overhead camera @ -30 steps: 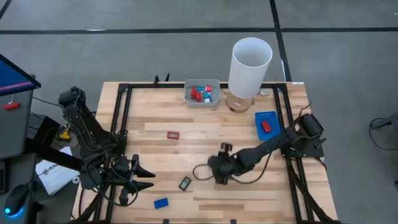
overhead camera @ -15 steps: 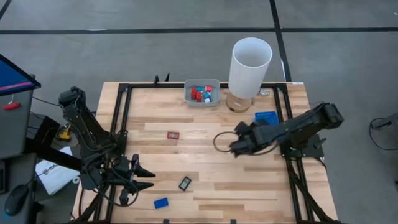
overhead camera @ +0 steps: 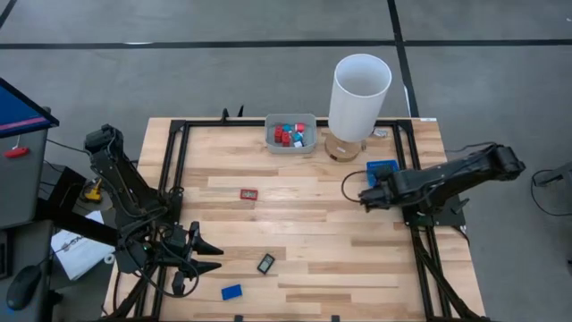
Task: Pick & Place Office items
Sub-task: Put the top black digital clock into the blue basket
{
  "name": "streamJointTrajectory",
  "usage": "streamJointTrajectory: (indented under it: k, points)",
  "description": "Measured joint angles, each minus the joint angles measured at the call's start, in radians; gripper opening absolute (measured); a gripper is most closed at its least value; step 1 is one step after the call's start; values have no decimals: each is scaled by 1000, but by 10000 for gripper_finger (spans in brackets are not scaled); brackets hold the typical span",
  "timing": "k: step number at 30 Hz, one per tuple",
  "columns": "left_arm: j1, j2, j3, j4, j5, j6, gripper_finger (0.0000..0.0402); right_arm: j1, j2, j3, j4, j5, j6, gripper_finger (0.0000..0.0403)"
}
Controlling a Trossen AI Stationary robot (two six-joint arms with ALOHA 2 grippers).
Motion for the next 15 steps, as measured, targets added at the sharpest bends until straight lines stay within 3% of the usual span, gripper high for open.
streamJointTrajectory:
  k: [9,15]
  points:
    - [0,0,0,0,0,0,163,-81,-49,-51,18,3,10,147]
    - [0,0,0,1,-2,-4,163,-163,-34,-51,53,27,-42,190]
